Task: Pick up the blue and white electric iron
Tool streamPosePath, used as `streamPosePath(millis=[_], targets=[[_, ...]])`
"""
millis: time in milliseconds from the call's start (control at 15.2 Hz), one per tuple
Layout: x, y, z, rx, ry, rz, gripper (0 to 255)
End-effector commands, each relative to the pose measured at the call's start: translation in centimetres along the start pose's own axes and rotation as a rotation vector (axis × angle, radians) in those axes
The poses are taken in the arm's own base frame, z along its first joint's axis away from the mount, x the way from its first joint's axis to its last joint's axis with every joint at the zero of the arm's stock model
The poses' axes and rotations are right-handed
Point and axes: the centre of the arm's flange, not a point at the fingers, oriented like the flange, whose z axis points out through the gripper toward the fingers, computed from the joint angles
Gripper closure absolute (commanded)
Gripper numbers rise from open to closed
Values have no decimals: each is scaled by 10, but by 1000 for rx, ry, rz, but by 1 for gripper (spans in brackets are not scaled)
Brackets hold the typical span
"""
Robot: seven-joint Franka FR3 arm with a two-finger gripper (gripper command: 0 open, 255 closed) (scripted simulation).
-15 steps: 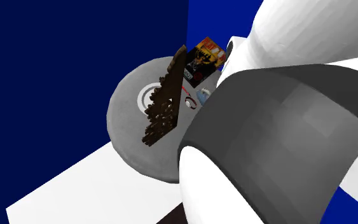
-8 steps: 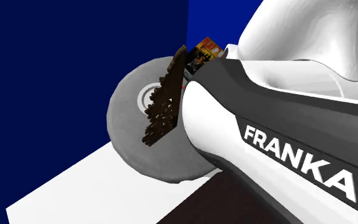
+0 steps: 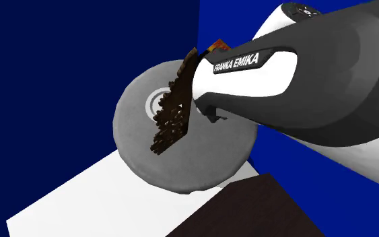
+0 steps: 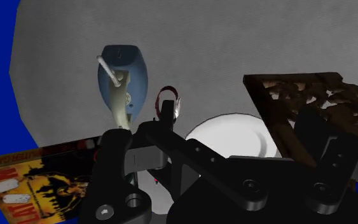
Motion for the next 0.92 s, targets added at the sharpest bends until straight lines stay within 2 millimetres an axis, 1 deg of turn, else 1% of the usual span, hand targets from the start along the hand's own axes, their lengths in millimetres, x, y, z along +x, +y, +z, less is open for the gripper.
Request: streamPosePath(millis=[0,726,792,858], targets=[[6,20,20,-3,9,2,0],[53,111,116,-20,55,8,0],[57,119,123,-21,58,8,0],[57,119,129,-21,58,8,0]])
